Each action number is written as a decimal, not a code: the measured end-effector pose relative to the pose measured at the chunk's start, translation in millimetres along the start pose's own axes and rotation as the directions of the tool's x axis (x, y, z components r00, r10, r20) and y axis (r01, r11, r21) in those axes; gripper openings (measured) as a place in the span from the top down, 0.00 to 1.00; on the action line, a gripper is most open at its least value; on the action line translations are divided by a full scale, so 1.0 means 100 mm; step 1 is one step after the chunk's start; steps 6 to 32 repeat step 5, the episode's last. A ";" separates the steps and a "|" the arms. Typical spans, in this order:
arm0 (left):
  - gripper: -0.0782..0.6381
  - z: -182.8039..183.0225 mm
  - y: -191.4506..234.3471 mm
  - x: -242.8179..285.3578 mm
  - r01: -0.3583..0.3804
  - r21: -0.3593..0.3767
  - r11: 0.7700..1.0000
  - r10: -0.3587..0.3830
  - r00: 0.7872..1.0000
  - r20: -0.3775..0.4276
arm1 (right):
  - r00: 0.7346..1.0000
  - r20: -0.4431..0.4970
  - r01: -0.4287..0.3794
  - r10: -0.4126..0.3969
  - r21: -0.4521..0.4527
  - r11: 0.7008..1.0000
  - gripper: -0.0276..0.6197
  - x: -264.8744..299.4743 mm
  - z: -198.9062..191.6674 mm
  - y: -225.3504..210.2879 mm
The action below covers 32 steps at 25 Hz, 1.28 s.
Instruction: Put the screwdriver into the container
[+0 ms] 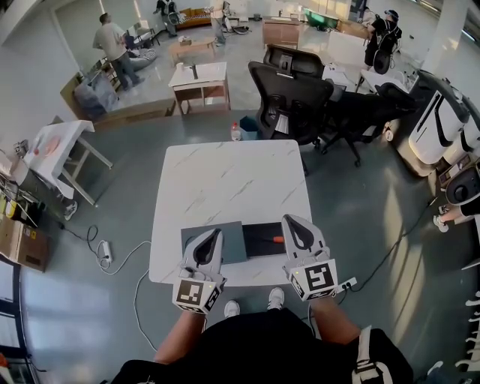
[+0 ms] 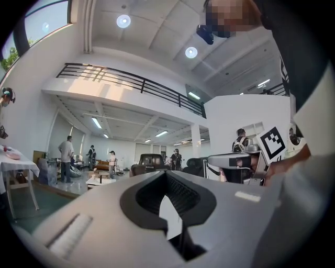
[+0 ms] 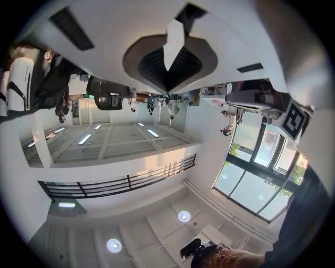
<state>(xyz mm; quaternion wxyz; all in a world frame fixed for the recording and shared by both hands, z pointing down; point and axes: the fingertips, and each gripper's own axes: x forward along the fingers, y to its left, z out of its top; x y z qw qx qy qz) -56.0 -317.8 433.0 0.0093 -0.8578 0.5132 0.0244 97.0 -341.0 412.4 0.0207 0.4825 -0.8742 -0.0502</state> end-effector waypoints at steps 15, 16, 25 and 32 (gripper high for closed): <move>0.88 -0.02 -0.03 0.01 0.013 0.022 1.000 -0.013 1.000 -0.005 | 1.000 0.001 -0.005 0.005 -0.013 1.000 0.95 -0.02 -0.02 0.01; 0.88 -0.02 -0.03 0.01 0.013 0.022 1.000 -0.013 1.000 -0.005 | 1.000 0.001 -0.005 0.005 -0.013 1.000 0.95 -0.02 -0.02 0.01; 0.88 -0.02 -0.03 0.01 0.013 0.022 1.000 -0.013 1.000 -0.005 | 1.000 0.001 -0.005 0.005 -0.013 1.000 0.95 -0.02 -0.02 0.01; 0.88 -0.02 -0.03 0.01 0.013 0.022 1.000 -0.013 1.000 -0.005 | 1.000 0.001 -0.005 0.005 -0.013 1.000 0.95 -0.02 -0.02 0.01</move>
